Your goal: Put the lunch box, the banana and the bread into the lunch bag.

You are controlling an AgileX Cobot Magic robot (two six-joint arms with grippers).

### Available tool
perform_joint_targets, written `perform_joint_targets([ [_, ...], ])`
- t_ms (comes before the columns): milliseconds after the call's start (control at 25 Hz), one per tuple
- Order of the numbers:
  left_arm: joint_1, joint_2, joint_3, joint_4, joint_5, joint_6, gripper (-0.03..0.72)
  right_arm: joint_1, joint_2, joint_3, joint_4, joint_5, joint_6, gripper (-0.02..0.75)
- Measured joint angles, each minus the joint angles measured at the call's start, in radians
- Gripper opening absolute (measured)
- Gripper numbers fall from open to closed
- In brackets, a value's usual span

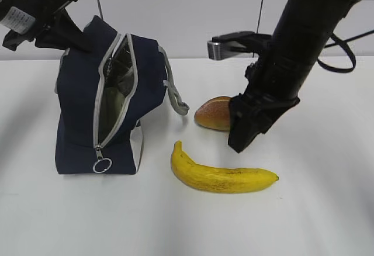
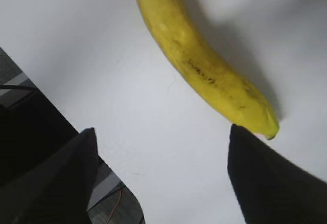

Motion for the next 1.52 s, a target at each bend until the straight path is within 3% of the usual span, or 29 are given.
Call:
perform_joint_targets([
  [480, 0.0, 0.0, 0.0, -0.001, 0.003, 0.0, -0.003, 0.012, 0.0, 0.098, 0.096, -0.071, -0.047, 0.583],
  [680, 0.0, 0.0, 0.0, -0.001, 0.003, 0.0, -0.003, 0.013, 0.009, 0.098, 0.111, -0.111, -0.176, 0.582],
  [880, 0.0, 0.0, 0.0, -0.001, 0.003, 0.0, -0.003, 0.081, 0.016, 0.098, -0.027, -0.178, -0.201, 0.582],
  [1120, 0.0, 0.0, 0.0, -0.001, 0.006, 0.0, -0.003, 0.183, 0.021, 0.098, -0.093, -0.244, -0.203, 0.583],
  [1520, 0.0, 0.0, 0.0, -0.001, 0.015, 0.0, -0.003, 0.186, 0.121, 0.098, -0.118, -0.284, -0.216, 0.582],
])
